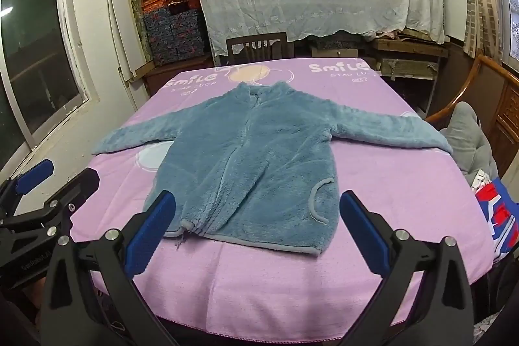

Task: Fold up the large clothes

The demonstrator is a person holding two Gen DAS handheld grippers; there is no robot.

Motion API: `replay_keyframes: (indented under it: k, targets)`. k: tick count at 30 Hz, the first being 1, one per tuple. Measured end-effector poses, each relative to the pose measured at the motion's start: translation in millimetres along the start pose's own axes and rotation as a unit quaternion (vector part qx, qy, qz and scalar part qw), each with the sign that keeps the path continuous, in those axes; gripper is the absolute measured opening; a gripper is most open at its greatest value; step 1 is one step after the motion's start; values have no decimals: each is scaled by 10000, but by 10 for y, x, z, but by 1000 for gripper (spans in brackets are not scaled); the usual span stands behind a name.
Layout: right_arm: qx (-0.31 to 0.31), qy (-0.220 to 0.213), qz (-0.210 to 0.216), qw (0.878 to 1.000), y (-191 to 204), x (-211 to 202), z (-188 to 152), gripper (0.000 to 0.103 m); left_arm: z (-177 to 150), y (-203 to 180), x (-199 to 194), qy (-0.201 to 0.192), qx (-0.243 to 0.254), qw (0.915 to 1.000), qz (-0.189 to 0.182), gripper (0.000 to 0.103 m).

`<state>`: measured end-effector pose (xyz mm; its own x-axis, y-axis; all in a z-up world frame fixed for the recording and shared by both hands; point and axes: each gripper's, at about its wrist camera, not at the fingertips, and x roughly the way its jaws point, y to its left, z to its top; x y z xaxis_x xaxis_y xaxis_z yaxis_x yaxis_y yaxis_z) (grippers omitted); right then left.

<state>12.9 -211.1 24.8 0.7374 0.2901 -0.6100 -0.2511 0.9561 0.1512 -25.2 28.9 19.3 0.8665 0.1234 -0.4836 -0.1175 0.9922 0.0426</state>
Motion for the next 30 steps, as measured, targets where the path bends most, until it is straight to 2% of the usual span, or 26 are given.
replay_keyframes:
  k: [30]
  targets:
    - [61, -39, 48, 10000, -46, -27, 6, 99, 16, -70, -71, 13, 38, 9999, 125, 100]
